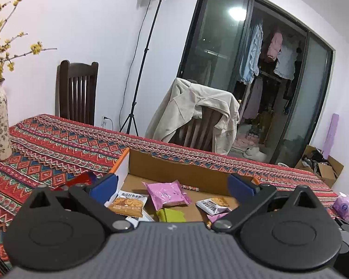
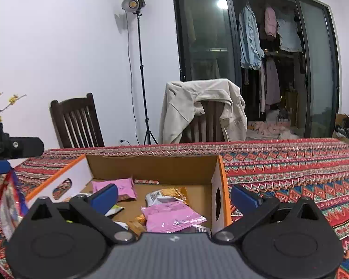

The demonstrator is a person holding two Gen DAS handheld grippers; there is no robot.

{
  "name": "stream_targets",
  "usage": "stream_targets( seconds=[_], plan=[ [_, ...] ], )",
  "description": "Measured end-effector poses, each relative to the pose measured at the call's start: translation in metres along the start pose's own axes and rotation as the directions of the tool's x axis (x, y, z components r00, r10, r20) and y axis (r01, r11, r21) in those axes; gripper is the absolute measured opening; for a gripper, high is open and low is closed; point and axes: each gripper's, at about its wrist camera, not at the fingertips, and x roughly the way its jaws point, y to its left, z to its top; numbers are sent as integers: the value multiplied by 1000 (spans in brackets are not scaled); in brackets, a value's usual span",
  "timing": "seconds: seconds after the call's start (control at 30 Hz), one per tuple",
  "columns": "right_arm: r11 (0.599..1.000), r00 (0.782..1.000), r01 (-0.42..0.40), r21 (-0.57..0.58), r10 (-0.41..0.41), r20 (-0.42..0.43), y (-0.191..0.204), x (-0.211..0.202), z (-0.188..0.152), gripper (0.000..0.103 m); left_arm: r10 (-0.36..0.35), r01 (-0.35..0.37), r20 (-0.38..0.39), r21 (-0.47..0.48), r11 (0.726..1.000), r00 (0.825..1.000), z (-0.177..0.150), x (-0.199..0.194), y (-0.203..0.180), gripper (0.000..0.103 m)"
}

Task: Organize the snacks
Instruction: 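Move both open tools back toward the snack pile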

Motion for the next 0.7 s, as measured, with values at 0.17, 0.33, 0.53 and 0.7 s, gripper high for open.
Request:
stream_targets(
  seconds=[0.17,0.33,0.53,0.7],
  plan=[
    [999,999,-31,-19,31,-8,1,-21,-6,103,-15,15,-17,12,1000,1000,-8,-18,9,103],
    [998,999,-39,-43,37,-29,0,-39,-17,103,-11,12,-34,45,999,999,-24,-35,22,103],
    [996,998,-32,-80,27,-64,2,-56,-36,103,18,-13,-63,84,996,998,-44,-53,41,103],
    [995,994,-26,-96,16,-104,2,-65,-52,103,32,-23,-86,94,995,996,-64,-65,56,103]
  ],
)
